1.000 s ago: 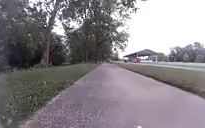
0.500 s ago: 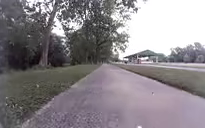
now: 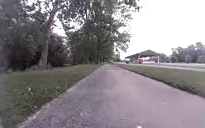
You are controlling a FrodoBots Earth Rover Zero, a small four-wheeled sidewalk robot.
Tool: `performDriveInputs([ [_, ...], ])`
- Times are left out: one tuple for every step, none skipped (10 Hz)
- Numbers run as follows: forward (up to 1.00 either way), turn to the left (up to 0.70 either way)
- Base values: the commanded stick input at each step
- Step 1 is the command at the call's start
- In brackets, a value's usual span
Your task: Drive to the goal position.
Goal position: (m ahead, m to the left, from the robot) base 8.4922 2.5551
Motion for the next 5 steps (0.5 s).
performDriveInputs([
  [0.70,0.00],
  [0.70,-0.01],
  [0.70,-0.09],
  [0.70,-0.14],
  [0.70,-0.14],
])
